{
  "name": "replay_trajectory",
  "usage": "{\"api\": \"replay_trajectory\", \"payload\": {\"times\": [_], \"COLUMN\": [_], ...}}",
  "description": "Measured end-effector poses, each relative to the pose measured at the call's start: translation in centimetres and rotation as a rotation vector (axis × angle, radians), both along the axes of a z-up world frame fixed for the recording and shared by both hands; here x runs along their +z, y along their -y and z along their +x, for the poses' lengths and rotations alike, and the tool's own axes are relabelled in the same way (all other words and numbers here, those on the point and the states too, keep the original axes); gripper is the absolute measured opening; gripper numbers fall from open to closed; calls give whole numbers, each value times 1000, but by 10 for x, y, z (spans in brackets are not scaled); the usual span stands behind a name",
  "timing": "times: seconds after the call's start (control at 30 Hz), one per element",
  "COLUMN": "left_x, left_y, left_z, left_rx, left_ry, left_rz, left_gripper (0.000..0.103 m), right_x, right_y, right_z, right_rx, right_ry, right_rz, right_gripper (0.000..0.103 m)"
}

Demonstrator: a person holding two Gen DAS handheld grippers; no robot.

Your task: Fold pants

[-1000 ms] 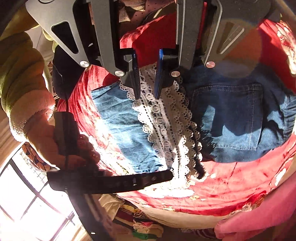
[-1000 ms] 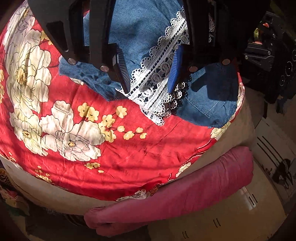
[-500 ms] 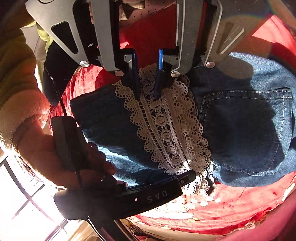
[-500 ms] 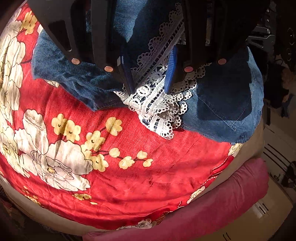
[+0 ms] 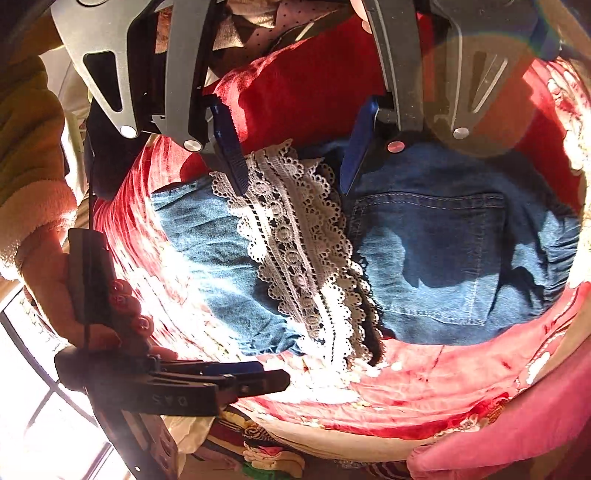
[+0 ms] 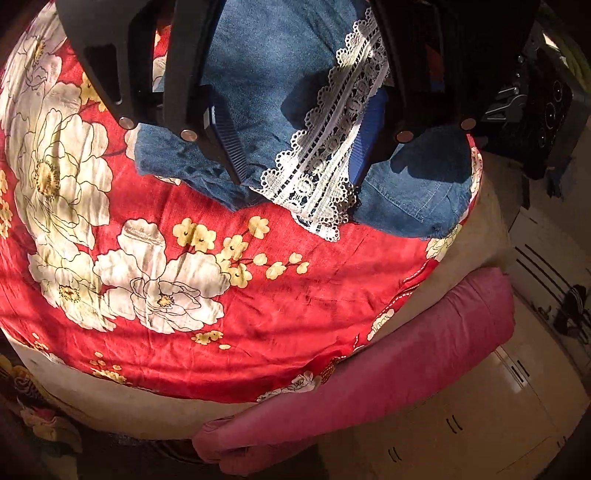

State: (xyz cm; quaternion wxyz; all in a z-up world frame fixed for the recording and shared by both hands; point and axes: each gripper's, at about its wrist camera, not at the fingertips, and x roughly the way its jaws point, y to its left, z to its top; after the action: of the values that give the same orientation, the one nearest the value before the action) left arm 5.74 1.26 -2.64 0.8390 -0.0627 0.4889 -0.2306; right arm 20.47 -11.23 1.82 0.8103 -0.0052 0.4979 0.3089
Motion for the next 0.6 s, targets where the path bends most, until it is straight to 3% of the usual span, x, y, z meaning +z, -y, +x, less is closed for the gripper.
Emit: {"api": "replay_trajectory", "payload": {"times": [0.37,0.6], "left_x": [30,22], "left_y": [-61,-110], "left_z": [-25,-35], "left_rx": [175,306], "left_ry": [114,103], "left_rz": [62,71], "left_gripper": [82,92], "right_x": [34,38], "right_y": [-25,-79], "right_z": [-20,-22], "right_rx": [52,144], "right_ry": [77,71], "right_rz": [36,49], "right_gripper": [79,84]}}
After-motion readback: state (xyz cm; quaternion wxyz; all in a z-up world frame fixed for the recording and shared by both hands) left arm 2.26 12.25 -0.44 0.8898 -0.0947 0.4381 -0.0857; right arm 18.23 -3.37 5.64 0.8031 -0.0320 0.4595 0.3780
